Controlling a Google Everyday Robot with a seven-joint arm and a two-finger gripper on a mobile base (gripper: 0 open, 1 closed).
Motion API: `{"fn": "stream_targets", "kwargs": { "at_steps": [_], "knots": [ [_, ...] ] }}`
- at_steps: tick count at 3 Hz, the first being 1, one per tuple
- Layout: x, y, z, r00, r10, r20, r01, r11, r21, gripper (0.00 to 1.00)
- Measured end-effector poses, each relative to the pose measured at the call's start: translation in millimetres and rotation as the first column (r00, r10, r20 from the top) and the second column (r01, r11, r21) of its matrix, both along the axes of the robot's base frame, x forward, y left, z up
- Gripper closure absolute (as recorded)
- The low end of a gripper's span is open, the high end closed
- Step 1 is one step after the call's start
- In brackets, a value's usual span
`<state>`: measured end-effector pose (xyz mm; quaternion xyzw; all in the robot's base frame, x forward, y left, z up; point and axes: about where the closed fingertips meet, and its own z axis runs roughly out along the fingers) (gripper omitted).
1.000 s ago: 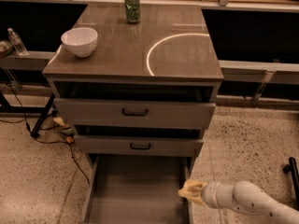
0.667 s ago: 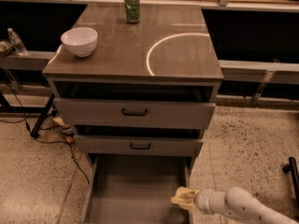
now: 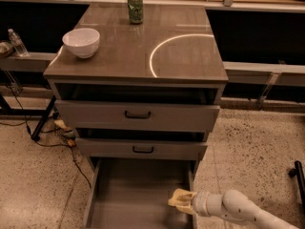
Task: Place sponge into bottom drawer
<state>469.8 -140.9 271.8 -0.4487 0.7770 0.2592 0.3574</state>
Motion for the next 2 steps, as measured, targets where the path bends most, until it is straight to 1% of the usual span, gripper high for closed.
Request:
{"fn": "stream_targets", "kwargs": {
  "at_steps": [1,2],
  "knots": [
    [14.8,22.6,-28.2,0.9987,0.047,0.019,-0.047,0.999,-0.013,1.00],
    [30.4,47.5,-53.0,0.9949,0.096,0.030,-0.096,0.995,-0.024,1.00]
  ]
}}
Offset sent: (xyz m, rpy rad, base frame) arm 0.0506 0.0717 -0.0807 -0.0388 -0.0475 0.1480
